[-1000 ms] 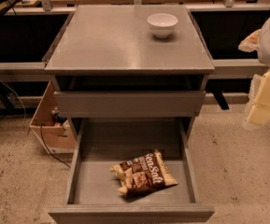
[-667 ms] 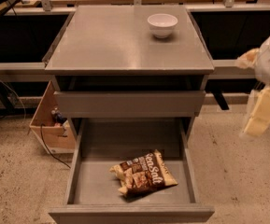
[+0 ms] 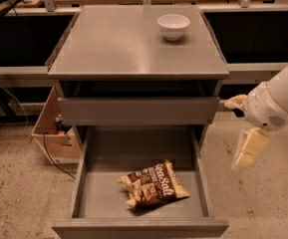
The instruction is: Pick brown chip bag from middle drawer and place on counter
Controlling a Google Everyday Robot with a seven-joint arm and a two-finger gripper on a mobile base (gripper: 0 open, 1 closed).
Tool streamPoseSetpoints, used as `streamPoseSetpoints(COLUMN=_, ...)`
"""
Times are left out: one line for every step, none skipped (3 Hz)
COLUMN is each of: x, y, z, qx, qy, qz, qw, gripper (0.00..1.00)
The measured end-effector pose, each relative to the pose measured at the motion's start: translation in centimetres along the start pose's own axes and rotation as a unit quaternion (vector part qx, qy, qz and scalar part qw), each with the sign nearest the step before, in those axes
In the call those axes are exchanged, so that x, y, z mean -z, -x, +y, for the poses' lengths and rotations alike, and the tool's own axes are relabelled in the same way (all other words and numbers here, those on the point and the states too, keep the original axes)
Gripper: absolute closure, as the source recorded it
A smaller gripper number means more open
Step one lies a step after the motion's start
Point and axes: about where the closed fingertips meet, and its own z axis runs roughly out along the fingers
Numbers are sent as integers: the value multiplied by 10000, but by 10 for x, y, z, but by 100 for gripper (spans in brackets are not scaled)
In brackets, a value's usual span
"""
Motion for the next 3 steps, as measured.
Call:
streamPoseSetpoints(x=-61, y=-4, z=0, qx=-31, qy=440, qz=-230, qw=9988, gripper=0)
streamPoseSetpoints(x=-130, y=-17, z=6, qx=-225, qy=1007, qz=-296, qw=9942, gripper=0)
streamPoseSetpoints(x=-131, y=-17, z=6, qx=-226, qy=1009, qz=-298, qw=9942, gripper=0)
